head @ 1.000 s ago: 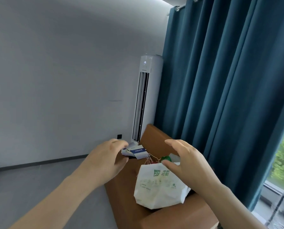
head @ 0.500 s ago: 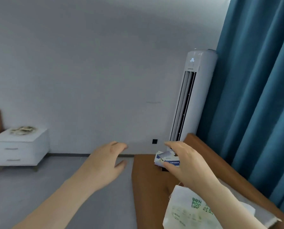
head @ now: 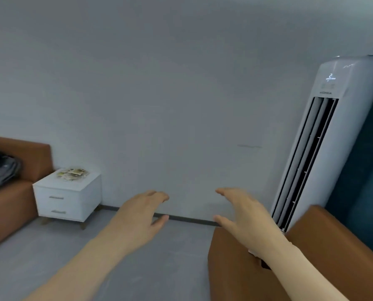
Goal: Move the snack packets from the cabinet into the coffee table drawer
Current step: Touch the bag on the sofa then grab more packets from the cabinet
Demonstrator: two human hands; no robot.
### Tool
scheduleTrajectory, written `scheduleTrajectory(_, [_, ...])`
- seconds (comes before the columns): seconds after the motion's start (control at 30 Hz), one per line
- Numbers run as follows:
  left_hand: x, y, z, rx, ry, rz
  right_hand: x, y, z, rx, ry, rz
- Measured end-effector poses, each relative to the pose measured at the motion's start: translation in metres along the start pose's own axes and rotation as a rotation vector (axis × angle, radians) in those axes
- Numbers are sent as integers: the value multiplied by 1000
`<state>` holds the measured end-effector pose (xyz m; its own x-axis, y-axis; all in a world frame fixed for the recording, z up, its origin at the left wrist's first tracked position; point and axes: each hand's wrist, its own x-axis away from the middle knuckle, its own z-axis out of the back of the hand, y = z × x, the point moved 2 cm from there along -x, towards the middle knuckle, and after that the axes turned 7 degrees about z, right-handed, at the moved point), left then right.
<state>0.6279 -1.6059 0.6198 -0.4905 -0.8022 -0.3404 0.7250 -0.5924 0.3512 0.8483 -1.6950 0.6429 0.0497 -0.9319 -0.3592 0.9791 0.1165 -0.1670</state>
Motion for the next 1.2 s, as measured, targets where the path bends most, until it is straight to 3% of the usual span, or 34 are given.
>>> scheduleTrajectory(0.53, [-193, -96, -49, -127, 101, 328, -272, 91, -108, -146, -65, 300])
scheduleTrajectory(0.87, [-298, -216, -60, -157, 159, 431, -437, 84, -191, -168, -104, 413])
scheduleTrajectory(1.2, [-387, -368, -56, -182, 126, 544, -602, 35, -278, -225, -176, 471])
